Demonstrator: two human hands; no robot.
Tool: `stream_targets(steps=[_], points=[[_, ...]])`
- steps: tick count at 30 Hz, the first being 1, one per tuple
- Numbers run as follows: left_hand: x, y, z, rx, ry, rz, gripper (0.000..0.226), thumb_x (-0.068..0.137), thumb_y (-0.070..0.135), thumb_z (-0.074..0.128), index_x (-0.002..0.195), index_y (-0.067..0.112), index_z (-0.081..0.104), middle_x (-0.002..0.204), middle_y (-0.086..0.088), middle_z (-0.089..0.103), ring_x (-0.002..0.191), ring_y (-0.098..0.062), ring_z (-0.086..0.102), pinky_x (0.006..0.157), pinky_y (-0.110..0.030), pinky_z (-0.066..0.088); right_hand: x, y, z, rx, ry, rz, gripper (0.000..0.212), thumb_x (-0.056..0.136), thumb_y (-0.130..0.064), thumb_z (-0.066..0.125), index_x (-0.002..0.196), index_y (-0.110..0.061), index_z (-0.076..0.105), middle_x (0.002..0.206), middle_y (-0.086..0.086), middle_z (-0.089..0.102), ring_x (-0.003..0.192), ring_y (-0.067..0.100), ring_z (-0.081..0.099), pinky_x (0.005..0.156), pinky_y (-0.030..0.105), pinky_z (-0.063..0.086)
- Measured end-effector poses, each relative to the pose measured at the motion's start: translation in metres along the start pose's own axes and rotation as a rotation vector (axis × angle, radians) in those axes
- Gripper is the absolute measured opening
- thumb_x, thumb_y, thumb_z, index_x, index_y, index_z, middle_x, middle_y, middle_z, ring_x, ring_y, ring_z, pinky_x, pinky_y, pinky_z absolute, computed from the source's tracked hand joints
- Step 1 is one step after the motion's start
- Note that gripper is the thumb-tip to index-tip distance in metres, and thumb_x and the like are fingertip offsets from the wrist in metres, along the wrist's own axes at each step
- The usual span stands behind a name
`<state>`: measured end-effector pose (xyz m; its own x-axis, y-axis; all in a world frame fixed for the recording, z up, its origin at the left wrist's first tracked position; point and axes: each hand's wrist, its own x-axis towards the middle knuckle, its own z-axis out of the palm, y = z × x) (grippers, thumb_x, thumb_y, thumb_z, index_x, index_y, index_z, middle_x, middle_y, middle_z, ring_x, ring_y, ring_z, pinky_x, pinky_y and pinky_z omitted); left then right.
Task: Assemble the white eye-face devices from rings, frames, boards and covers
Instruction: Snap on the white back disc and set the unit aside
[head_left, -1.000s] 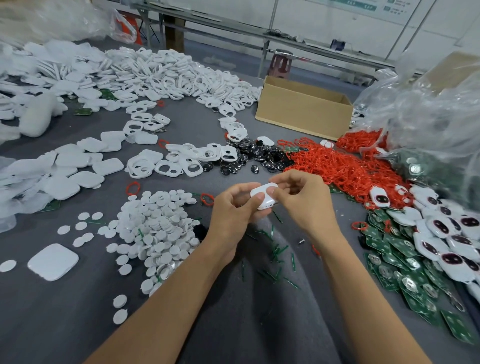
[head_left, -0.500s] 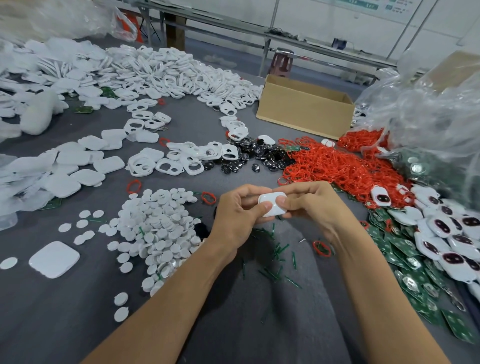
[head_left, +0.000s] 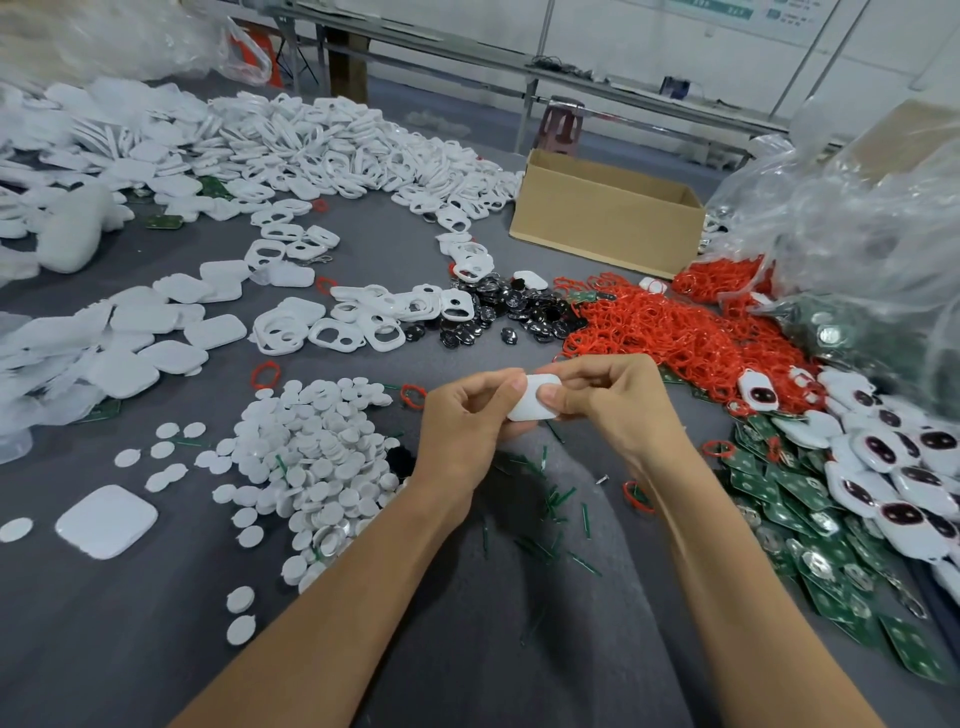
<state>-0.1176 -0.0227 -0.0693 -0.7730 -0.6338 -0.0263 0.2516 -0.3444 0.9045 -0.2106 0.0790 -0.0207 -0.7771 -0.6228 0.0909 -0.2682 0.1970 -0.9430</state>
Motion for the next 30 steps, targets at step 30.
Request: stream_targets(steps=[30], points=[[0.005,-0.006,-0.006,0.458,-0.038,0.105,0.016,0.099,0.021,0.052,0.099,0.009,0.063,0.057,0.005,0.063,0.045,-0.007,0.054,0.048,-0.022,0.043,-0.001,0.002,0.006,-0.008,-0.276,0.119,0.011,0.1,-0.013,0.046,0.094,-0.006,0.052,0.058,0.005,0.057,0.043,0.009,0.051,0.041,0.017,0.038]])
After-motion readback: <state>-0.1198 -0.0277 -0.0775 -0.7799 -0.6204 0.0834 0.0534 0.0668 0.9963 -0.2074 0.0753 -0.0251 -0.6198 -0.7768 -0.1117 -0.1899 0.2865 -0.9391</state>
